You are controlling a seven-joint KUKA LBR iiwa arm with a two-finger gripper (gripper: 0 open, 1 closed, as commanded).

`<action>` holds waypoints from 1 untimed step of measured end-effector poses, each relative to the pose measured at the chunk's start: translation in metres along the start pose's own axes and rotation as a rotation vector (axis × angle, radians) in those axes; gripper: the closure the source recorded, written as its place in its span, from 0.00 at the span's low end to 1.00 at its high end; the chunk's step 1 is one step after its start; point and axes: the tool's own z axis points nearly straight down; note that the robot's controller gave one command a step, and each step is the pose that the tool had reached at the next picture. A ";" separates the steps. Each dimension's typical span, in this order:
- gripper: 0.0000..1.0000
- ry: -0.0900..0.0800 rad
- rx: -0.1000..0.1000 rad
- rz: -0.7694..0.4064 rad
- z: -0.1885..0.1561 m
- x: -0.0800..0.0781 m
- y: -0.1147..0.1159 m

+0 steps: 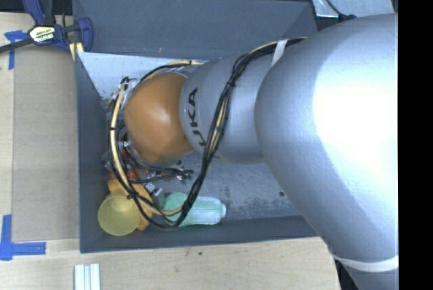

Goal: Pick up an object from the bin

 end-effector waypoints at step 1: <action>0.00 0.000 0.000 0.002 0.000 0.000 0.000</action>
Offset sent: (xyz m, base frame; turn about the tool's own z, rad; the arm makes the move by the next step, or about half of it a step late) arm -0.0280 -0.0015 0.0032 -0.3798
